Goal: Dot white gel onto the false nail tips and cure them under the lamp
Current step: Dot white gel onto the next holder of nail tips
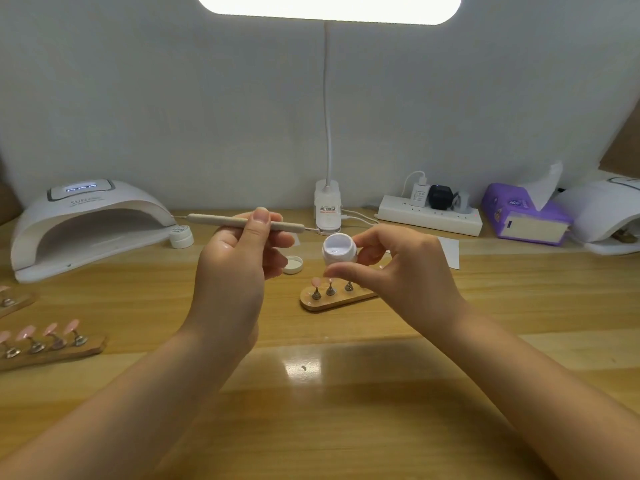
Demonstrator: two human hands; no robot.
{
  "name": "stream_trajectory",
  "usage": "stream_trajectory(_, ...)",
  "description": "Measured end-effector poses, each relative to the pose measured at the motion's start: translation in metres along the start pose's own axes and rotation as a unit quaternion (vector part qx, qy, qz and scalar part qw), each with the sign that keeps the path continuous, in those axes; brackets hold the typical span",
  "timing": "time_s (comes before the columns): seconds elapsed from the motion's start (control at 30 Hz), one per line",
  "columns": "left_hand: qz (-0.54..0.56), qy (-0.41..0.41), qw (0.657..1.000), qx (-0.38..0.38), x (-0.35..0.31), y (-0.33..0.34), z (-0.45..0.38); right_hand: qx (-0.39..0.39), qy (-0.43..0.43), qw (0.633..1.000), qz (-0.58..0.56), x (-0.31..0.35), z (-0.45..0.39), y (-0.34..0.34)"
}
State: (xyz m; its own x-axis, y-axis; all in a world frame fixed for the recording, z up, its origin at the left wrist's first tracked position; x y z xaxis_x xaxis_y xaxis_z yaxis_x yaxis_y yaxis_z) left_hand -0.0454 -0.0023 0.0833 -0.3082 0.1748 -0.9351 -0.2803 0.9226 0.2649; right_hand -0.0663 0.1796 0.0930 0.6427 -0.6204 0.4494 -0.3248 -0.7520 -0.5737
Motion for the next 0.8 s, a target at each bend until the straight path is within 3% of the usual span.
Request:
stream_trajectory(0.17,0.031,0.003,0.999,0.032,-0.004,0.002,0.001,-0.015,0.032,0.999,-0.017,-0.019,-0.002,-0.001)
stream_trajectory(0.33,0.047,-0.005,0.998,0.043,-0.002,0.002,0.002,-0.037,0.137,0.990,0.021,-0.063,-0.001,-0.006)
stream_trajectory(0.53,0.050,-0.011,0.998,0.047,0.003,0.001,0.001,0.019,0.265,0.963,0.037,-0.124,0.010,-0.005)
stream_trajectory(0.8,0.038,-0.014,0.999,0.036,0.009,-0.002,-0.001,0.002,0.271,0.961,0.050,-0.137,0.012,-0.007)
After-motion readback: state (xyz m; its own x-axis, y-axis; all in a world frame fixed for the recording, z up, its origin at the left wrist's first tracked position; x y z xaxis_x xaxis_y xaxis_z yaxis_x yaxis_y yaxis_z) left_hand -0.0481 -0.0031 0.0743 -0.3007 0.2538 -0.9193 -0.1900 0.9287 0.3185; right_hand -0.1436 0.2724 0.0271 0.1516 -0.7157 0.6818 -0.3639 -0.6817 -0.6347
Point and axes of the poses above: each hand's wrist, its own z-axis away from the middle knuckle, its own y-axis out of the palm, x = y × z, the point moved 4 cm from there along -z, towards the middle knuckle, and after that the axes turned 1 degree about -x, right-handed, at the moved point
